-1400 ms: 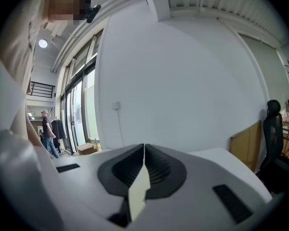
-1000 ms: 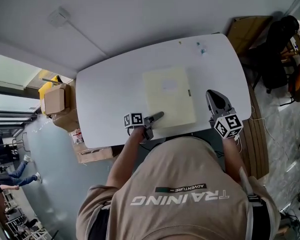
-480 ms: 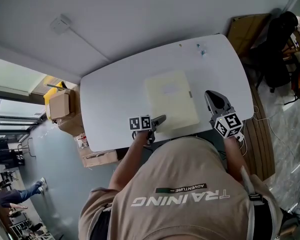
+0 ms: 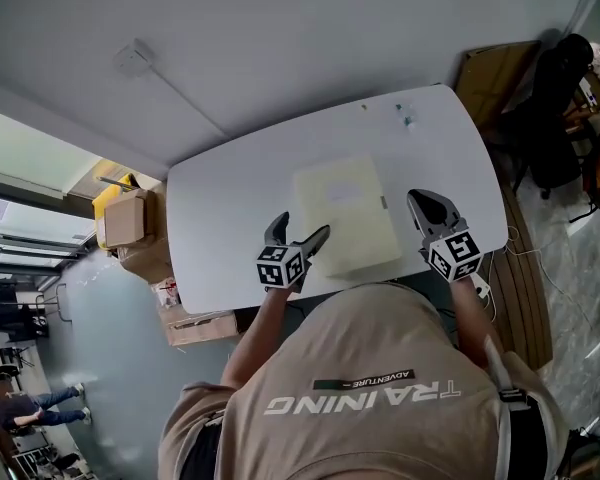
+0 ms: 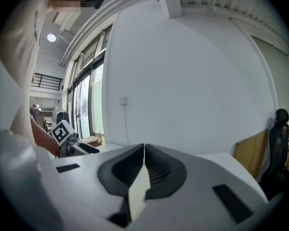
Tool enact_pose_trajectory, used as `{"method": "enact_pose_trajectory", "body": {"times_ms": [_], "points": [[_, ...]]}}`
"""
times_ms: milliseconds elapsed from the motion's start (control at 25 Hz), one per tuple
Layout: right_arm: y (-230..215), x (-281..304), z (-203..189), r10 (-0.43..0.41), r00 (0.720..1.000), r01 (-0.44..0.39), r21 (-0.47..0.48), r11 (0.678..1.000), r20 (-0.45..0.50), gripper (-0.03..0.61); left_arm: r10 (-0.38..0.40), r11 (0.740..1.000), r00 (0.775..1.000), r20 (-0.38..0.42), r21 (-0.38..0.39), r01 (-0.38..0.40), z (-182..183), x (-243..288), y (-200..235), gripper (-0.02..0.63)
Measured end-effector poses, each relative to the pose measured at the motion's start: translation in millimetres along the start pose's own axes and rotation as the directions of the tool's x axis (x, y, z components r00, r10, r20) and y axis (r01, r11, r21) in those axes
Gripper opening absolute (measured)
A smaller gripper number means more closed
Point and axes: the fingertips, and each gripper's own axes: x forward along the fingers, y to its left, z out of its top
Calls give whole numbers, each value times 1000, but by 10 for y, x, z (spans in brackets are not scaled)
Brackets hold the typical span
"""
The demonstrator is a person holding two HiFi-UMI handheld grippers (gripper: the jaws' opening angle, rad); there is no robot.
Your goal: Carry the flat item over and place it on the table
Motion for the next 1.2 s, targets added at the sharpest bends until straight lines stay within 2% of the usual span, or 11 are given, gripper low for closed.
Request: {"method": "enact_pose_trajectory", "body": {"times_ms": [80, 320, 440, 480, 520, 560, 600, 720, 920, 1080, 1200], "points": [[37, 65, 70, 14, 1000, -14, -34, 999, -1, 9, 34, 994, 995, 95, 97, -43, 322, -79, -49, 495], [117, 234, 396, 57, 997, -55, -32, 998, 48, 9, 56, 965, 954, 294, 230, -127, 1103, -457, -248, 488], [149, 297, 596, 80, 994, -77, -41, 996, 77, 9, 90, 948, 924, 372, 254, -195, 1488, -689, -286, 478], [143, 312, 636, 85, 993, -82, -39, 996, 83, 9, 111, 942, 910, 399, 251, -224, 1583, -749, -268, 450], [125, 320, 663, 86, 992, -84, -27, 996, 90, 9, 141, 934, 895, 423, 243, -262, 1640, -795, -226, 338], [103, 318, 686, 84, 992, -83, -10, 996, 99, 9, 181, 925, 879, 441, 228, -305, 1660, -827, -164, 144], [87, 308, 712, 80, 991, -81, 1, 997, 108, 9, 220, 916, 866, 449, 210, -341, 1654, -844, -103, 5], [91, 268, 849, 71, 990, -69, -21, 997, 122, 9, 272, 911, 852, 448, 164, -378, 1663, -878, -40, 6], [47, 307, 1062, 68, 987, -60, -52, 997, 146, 9, 281, 919, 845, 454, 126, -374, 1858, -882, 11, 6], [36, 320, 1161, 80, 987, -76, -31, 997, 136, 9, 277, 919, 841, 464, 128, -373, 1960, -911, -34, 6], [28, 343, 1281, 85, 987, -76, -70, 995, 133, 9, 286, 909, 827, 484, 136, -394, 2103, -942, -4, 6]]}}
